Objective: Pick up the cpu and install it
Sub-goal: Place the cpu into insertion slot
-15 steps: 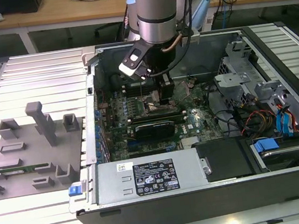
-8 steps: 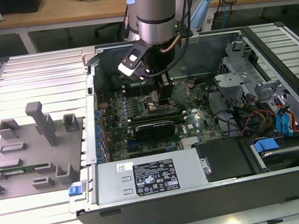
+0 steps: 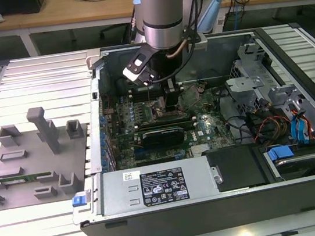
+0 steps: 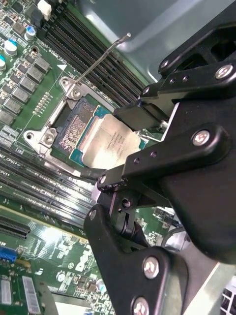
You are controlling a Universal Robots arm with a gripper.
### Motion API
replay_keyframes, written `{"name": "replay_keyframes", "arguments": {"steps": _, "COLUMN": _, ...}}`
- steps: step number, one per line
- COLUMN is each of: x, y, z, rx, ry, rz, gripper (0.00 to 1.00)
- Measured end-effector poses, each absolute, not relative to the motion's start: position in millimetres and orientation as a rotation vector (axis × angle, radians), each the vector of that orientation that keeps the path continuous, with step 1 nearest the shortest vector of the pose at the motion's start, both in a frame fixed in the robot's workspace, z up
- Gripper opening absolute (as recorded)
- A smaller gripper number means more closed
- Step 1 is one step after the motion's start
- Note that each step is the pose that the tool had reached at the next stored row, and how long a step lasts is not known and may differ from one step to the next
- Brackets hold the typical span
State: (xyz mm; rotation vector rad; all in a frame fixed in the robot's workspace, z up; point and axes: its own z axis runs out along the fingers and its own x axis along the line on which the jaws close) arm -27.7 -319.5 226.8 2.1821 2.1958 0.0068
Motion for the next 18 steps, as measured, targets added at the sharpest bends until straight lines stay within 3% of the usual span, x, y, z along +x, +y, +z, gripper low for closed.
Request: {"name": "replay_keyframes", "arguments": {"steps": 18, "x": -30, "y": -313, "z": 206, "rx": 2.186, "ry": 2.192, "rz": 0.006, "gripper": 0.55}}
